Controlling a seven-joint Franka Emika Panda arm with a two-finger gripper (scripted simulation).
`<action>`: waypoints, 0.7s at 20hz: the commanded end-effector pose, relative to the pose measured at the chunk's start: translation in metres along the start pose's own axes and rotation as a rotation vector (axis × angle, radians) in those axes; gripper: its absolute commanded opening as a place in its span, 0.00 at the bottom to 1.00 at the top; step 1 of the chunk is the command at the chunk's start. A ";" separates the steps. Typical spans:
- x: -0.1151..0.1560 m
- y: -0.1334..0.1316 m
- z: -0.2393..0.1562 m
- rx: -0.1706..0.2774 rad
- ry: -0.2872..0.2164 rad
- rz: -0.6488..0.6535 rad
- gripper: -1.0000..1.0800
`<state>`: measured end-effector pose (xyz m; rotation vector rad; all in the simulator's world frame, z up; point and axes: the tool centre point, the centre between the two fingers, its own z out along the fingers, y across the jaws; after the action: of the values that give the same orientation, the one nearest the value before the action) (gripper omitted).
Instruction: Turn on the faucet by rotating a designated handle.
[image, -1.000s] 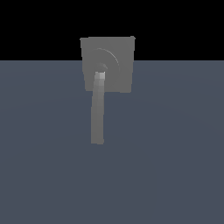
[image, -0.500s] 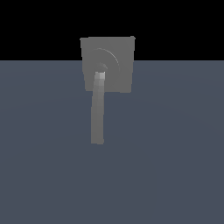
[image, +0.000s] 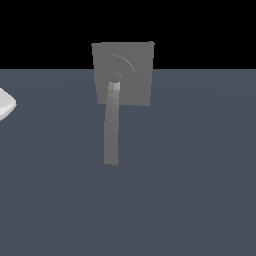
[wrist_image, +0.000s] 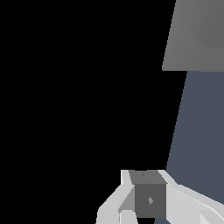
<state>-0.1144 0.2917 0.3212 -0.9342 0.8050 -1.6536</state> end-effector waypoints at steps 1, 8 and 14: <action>0.005 0.041 -0.012 -0.051 -0.051 -0.188 0.00; 0.047 0.147 -0.047 -0.195 -0.186 -0.698 0.00; 0.093 0.210 -0.076 -0.300 -0.281 -1.034 0.00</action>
<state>-0.1009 0.1689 0.1358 -1.8753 0.4127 -2.1642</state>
